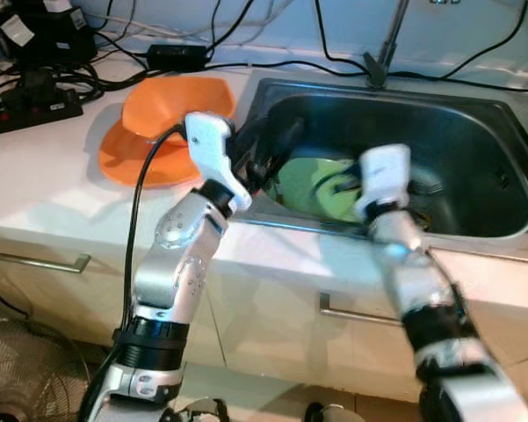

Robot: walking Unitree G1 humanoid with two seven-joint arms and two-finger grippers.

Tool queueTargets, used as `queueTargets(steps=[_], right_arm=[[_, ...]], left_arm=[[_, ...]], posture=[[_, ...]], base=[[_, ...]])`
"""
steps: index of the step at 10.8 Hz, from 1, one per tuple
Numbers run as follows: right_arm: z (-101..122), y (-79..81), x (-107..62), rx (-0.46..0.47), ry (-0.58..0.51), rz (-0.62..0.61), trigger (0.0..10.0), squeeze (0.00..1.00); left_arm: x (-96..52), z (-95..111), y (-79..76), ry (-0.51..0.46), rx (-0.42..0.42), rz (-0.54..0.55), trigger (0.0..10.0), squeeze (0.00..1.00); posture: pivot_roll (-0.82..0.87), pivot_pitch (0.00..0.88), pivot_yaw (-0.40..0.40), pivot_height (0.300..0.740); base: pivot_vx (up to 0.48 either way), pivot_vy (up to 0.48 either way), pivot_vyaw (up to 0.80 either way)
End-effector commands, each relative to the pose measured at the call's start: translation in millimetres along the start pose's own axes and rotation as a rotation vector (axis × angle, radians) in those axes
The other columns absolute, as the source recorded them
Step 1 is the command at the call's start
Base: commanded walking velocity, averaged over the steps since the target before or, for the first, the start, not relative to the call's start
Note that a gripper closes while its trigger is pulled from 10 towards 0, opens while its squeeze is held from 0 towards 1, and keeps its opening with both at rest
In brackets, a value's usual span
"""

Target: Kitchen organization

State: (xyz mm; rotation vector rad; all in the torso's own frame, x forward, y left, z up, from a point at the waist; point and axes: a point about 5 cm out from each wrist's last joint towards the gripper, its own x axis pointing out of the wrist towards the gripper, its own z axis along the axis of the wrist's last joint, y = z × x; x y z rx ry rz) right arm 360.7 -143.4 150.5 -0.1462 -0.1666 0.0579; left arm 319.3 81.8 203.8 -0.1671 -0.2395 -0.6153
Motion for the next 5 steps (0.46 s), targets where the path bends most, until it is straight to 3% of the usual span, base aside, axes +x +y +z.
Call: queueTargets(steps=[1, 3, 5], right_arm=[[0.8, -5.2, 5.2, 0.041, 0.026, -0.027, 10.0, 0.0], [4.4, -10.8, 18.5, 0.074, 0.063, -0.037, 10.0, 0.0], [11.9, -13.4, 32.5, 0.083, 0.086, -0.025, 10.0, 0.0]], left_arm=[[-0.9, -7.7, -3.9, 0.037, 0.035, -0.009, 10.0, 0.0], [-5.6, -24.2, -10.3, 0.15, 0.05, -0.042, 10.0, 0.0], [-17.5, -53.1, -19.0, 0.339, 0.073, -0.123, 10.0, 0.0]], posture=[[0.04, 0.086, 0.008, 0.74], [0.04, 0.082, 0.009, 0.74], [0.05, 0.061, 0.004, 0.74]], base=[[0.0, 0.0, 0.0], [0.0, 0.0, 0.0], [0.0, 0.0, 0.0]])
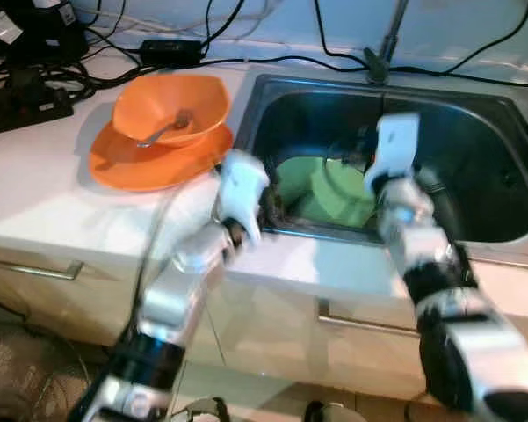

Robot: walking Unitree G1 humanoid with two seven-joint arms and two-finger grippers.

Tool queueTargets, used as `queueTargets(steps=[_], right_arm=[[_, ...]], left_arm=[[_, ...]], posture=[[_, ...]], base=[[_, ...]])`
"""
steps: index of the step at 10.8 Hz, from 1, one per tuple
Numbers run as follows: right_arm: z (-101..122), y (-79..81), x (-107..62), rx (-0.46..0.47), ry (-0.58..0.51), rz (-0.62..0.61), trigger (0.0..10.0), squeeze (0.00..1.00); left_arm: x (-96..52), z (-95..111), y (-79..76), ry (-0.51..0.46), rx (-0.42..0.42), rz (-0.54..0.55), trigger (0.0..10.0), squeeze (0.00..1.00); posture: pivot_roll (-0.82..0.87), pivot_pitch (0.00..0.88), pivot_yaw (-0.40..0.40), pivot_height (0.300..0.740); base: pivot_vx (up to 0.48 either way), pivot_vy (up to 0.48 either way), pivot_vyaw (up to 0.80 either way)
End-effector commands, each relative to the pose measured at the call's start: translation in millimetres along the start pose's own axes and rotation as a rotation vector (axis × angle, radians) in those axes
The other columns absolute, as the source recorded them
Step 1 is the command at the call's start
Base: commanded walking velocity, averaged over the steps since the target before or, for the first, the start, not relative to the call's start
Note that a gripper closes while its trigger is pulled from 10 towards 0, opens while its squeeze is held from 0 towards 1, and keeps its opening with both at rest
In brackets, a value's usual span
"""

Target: Kitchen organization

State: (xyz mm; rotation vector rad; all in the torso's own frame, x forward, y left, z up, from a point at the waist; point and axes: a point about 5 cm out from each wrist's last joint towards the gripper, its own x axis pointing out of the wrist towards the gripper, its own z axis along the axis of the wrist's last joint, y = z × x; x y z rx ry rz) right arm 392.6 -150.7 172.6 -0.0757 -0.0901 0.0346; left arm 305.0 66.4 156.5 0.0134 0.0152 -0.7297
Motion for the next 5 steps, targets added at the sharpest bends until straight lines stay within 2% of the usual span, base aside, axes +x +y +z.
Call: queueTargets(steps=[1, 3, 4, 5], right_arm=[[-1.8, -1.5, 1.7, 0.025, 0.022, 0.0, 10.0, 0.0], [-2.9, 3.9, 7.8, 0.039, 0.063, 0.017, 10.0, 0.0], [-6.6, 7.2, 7.8, 0.036, 0.088, 0.028, 10.0, 0.37], [-8.5, 8.8, 7.4, 0.031, 0.097, 0.03, 10.0, 1.0]], left_arm=[[-0.1, -11.6, -4.9, 0.076, 0.004, -0.026, 10.0, 0.0], [-1.8, -21.9, -5.1, 0.156, 0.017, -0.015, 10.0, 0.0], [-1.9, -21.5, -5.0, 0.16, 0.021, -0.012, 10.0, 0.0], [-1.8, -20.9, -4.8, 0.159, 0.02, -0.009, 10.0, 0.0]], posture=[[0.06, 0.055, 0.003, 0.74], [0.07, 0.039, 0.0, 0.74], [0.07, 0.036, -0.001, 0.74], [0.08, 0.034, -0.001, 0.74]], base=[[0.0, 0.0, 0.0], [0.0, 0.0, 0.0], [0.0, 0.0, 0.0], [0.0, 0.0, 0.0]])
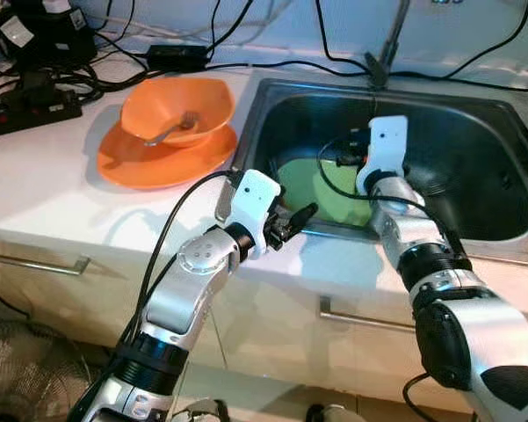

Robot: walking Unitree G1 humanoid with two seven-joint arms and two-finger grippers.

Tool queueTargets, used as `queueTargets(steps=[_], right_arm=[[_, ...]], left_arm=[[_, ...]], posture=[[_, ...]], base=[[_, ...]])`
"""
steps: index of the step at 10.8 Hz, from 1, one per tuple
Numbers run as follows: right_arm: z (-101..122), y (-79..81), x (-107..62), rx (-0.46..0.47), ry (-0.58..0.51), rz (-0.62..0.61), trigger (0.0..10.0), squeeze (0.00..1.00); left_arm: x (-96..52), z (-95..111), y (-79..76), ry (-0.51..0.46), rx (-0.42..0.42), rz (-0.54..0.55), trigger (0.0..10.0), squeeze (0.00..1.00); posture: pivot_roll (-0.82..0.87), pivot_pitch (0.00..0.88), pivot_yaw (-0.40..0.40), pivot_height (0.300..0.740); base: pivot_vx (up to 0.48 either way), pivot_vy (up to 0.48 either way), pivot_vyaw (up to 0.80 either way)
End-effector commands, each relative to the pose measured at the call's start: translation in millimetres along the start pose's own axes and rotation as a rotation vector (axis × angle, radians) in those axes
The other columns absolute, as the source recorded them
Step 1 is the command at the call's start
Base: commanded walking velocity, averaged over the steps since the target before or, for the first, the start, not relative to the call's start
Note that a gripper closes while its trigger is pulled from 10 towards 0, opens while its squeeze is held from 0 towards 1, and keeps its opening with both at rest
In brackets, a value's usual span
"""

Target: Kitchen organization

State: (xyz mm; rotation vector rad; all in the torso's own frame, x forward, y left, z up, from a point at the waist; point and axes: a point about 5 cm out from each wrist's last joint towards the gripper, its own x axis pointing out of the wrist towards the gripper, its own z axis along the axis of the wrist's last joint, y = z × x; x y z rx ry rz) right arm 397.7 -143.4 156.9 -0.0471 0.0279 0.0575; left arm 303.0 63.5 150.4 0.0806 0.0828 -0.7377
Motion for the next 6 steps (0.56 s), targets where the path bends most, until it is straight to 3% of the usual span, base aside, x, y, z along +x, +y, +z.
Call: queueTargets(steps=[1, 4, 5, 6], right_arm=[[7.8, 1.7, 2.7, 0.003, -0.027, 0.007, 10.0, 1.0], [19.3, 0.8, 4.5, -0.005, -0.091, 0.019, 10.0, 1.0], [27.7, -0.4, 4.8, -0.006, -0.141, 0.01, 10.0, 0.0], [37.8, -2.3, 4.2, 0.018, -0.208, 0.004, 10.0, 0.0]], left_arm=[[-1.3, -14.5, -2.3, 0.073, -0.017, 0.0, 10.0, 0.0], [0.2, -8.3, 0.8, 0.036, -0.016, 0.029, 10.0, 0.0], [0.4, -3.3, 5.1, -0.007, -0.013, 0.067, 10.0, 0.0], [0.4, 1.5, 8.7, -0.053, -0.008, 0.101, 10.0, 0.0]], posture=[[0.07, 0.03, 0.001, 0.74], [0.07, 0.033, 0.001, 0.74], [0.07, 0.042, 0.0, 0.74], [0.06, 0.047, -0.001, 0.74]], base=[[0.0, 0.0, 0.0], [0.0, 0.0, 0.0], [0.0, 0.0, 0.0], [0.0, 0.0, 0.0]])
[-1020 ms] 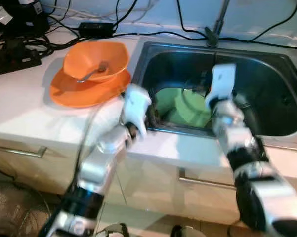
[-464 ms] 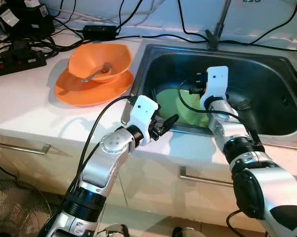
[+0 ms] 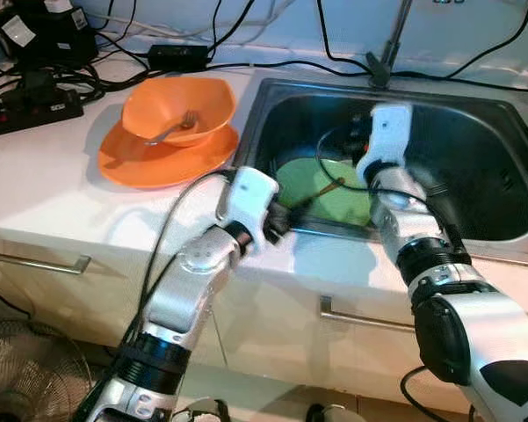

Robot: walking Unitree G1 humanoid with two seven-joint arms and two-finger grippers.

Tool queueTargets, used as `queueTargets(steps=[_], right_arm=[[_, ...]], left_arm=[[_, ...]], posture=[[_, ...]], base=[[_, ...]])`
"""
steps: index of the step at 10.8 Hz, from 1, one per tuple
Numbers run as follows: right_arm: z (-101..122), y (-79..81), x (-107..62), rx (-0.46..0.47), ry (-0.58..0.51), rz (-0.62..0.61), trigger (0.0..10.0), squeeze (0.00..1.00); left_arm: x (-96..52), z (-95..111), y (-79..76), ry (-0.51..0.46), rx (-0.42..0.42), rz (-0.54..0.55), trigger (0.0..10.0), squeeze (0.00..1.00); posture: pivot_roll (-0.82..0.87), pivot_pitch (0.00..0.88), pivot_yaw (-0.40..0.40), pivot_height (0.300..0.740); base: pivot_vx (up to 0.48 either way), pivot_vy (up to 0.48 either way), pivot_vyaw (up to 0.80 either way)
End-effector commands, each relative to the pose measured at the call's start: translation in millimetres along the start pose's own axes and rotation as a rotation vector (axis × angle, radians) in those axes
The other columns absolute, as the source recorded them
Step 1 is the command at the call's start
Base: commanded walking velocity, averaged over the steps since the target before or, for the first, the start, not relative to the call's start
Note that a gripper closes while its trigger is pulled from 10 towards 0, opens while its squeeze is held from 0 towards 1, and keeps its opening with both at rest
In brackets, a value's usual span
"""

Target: Kitchen organization

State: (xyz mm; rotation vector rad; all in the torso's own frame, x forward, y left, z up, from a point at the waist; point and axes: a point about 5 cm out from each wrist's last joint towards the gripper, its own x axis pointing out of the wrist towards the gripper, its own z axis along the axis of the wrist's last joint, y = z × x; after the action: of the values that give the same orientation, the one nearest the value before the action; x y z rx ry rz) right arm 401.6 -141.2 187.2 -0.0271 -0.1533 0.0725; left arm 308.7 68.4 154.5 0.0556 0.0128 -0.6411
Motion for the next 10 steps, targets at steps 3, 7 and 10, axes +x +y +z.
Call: queueTargets(steps=[3, 7, 10], right_arm=[[23.8, 1.7, -15.1, 0.004, -0.243, 0.032, 10.0, 0.0], [22.0, 7.7, -56.0, 0.001, -0.3, 0.071, 10.0, 0.0], [0.2, 13.0, -82.9, 0.042, -0.219, 0.055, 10.0, 0.0]], left_arm=[[1.6, 16.0, 10.5, -0.138, 0.042, 0.136, 10.0, 0.0], [-1.3, 13.5, 18.7, -0.185, 0.059, 0.238, 10.0, 0.0], [-5.0, 18.0, 20.4, -0.253, 0.108, 0.28, 10.0, 0.0]], posture=[[0.04, 0.066, -0.007, 0.74], [0.03, 0.083, -0.009, 0.74], [0.03, 0.095, -0.006, 0.74]], base=[[0.0, 0.0, 0.0], [0.0, 0.0, 0.0], [0.0, 0.0, 0.0]])
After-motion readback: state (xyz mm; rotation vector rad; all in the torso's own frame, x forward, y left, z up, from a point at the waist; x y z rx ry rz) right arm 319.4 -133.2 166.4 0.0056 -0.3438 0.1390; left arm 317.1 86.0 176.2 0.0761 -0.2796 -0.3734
